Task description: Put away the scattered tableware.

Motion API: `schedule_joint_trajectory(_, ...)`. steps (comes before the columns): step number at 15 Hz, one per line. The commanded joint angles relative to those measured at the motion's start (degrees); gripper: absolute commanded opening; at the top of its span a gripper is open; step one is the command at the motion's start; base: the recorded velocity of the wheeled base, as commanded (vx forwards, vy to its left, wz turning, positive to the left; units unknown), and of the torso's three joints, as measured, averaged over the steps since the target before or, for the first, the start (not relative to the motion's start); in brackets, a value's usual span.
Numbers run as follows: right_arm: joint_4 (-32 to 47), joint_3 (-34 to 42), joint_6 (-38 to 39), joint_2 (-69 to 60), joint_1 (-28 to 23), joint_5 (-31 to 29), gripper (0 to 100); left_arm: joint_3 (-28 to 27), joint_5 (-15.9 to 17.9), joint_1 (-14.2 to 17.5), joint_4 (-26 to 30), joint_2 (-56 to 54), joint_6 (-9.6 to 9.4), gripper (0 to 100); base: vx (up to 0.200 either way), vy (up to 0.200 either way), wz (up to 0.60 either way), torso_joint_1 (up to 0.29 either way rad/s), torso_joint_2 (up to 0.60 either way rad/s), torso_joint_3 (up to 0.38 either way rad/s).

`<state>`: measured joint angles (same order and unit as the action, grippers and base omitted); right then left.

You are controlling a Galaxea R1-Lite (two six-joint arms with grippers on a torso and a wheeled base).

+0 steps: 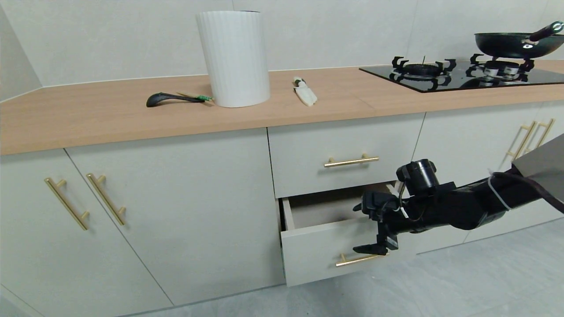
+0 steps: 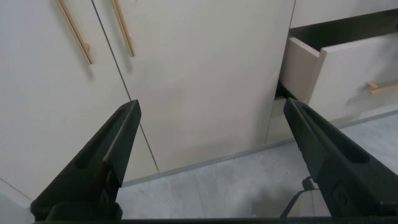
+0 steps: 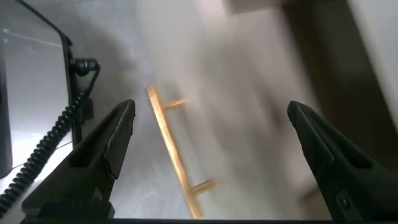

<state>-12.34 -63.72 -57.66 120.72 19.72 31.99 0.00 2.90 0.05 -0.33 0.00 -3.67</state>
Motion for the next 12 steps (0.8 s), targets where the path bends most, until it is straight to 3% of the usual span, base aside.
schedule_joint_trajectory(1,-0.5,-0.62,0.36,-1.02,1.11,0.09,100,0.0,0.0,0.04,-0.02,0.0,-0.02,100,0.0,0.0,0.0,0.0,0.0,0.0)
schedule_joint_trajectory(8,-0.5,2.9,0.53,1.27,1.28,0.09,100,0.0,0.0,0.04,-0.02,0.0,-0.02,100,0.0,0.0,0.0,0.0,0.0,0.0)
schedule_joint_trajectory(12,-0.58,10.37,0.53,-5.5,1.37,0.09,100,0.0,0.0,0.04,-0.02,0.0,-0.02,100,0.0,0.0,0.0,0.0,0.0,0.0)
